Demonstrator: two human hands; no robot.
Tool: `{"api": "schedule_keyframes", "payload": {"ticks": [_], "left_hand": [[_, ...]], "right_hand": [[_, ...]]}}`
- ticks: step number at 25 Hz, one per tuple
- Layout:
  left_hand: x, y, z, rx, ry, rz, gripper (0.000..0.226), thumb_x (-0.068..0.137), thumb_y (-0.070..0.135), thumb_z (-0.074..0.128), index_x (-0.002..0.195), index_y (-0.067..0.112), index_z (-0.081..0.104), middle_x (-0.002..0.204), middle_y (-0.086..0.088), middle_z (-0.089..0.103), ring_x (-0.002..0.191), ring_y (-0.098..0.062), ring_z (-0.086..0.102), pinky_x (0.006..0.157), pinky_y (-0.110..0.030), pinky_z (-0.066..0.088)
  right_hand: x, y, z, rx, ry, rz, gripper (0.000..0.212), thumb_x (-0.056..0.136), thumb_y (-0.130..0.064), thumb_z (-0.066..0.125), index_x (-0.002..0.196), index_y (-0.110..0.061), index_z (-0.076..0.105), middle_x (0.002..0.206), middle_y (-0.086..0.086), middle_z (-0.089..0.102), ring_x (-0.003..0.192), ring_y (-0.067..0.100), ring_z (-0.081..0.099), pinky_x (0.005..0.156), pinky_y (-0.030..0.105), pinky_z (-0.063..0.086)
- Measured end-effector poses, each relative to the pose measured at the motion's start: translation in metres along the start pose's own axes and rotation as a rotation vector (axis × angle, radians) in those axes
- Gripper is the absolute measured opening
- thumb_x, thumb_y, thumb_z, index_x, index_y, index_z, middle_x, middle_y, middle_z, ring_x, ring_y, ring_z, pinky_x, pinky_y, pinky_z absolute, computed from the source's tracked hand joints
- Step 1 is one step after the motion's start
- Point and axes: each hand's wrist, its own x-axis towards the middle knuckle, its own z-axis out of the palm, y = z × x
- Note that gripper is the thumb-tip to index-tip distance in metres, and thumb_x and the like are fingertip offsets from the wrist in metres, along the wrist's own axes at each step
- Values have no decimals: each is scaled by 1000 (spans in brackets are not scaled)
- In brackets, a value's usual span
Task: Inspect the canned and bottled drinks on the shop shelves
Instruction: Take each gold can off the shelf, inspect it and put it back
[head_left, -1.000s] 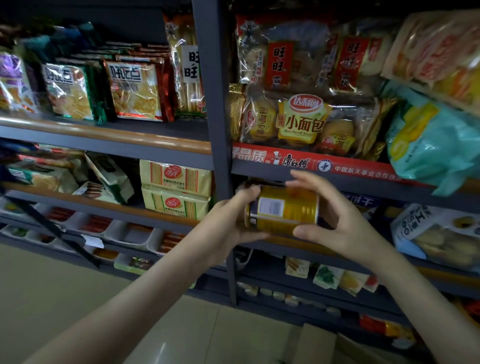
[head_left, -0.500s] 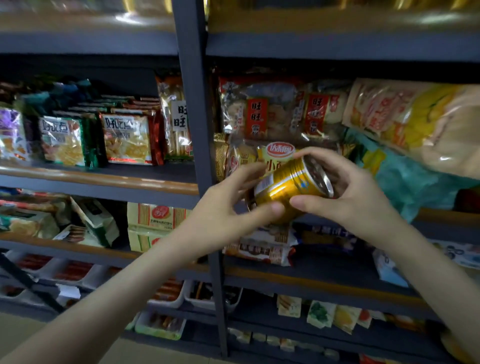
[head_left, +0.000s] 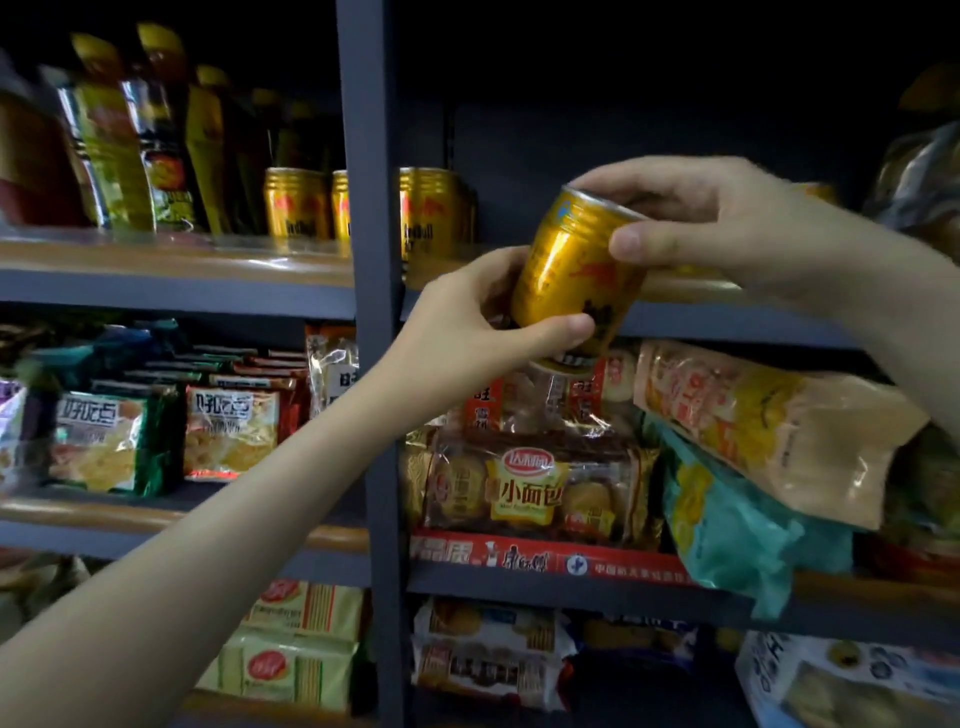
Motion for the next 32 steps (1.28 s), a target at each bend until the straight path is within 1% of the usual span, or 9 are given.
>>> {"api": "schedule_keyframes", "payload": {"ticks": [4,6,8,11,15,20,23,29,32], "left_hand": [[23,4,-11,290,113,121,70,88,57,53,144,19,38,133,10,54,119,-1,51,99,-14,41],[31,-2,-27,666,289,334,60,95,50,48,142,11,43,140,-5,51,130,-15,44,109,-20,28],[39,-17,-44,1017,416,545,49,96,39,49,129,4,55,133,-14,57,131,-28,45,117,-37,21],[49,-47,-64,1289,398,564,45,95,35,48,122,1,61,133,-19,56,133,-34,44,118,-50,20],[56,-66,-76,1355,367,526,46,94,36,45,119,3,64,138,-19,53,138,-32,35,118,-50,18],[57,-71,-76,1283,416,603,43,92,33,45,115,4,67,130,-19,58,136,-31,35,117,-48,19],[57,-72,-76,1259,440,623,42,92,32,45,114,4,68,128,-18,59,135,-30,36,117,-46,18],[57,-73,-76,1285,443,631,41,92,31,46,114,4,67,130,-19,58,137,-31,34,117,-48,19],[56,-74,-77,1299,437,626,40,93,31,46,114,4,67,131,-18,57,138,-30,33,118,-48,18]], "right_hand": [[30,-3,-27,-133,87,22,41,73,-47,59,113,-36,58,104,-17,64,97,-7,60,80,9,47],[45,4,-37,-144,134,65,31,77,-46,58,104,-33,61,100,-13,64,92,-5,61,79,11,47],[60,10,-43,-60,184,143,15,85,-39,59,92,-27,63,91,-9,64,79,-2,63,66,8,48],[83,18,-51,47,241,214,14,89,-33,59,89,-19,63,90,-3,64,82,7,60,69,13,50],[115,42,-63,-154,189,302,41,84,-45,65,107,-10,69,105,7,68,101,22,60,82,24,44],[143,76,-69,-591,-35,485,59,79,-56,66,121,-14,64,119,2,63,104,15,53,94,30,40],[148,83,-70,-652,-175,561,61,83,-57,61,126,-14,62,123,4,63,107,19,56,98,34,42],[148,78,-76,-761,-262,641,66,84,-58,58,135,-17,53,139,5,51,129,25,45,109,42,33],[148,78,-75,-755,-241,638,67,87,-49,61,142,-14,44,141,8,49,127,27,47,103,39,39]]}}
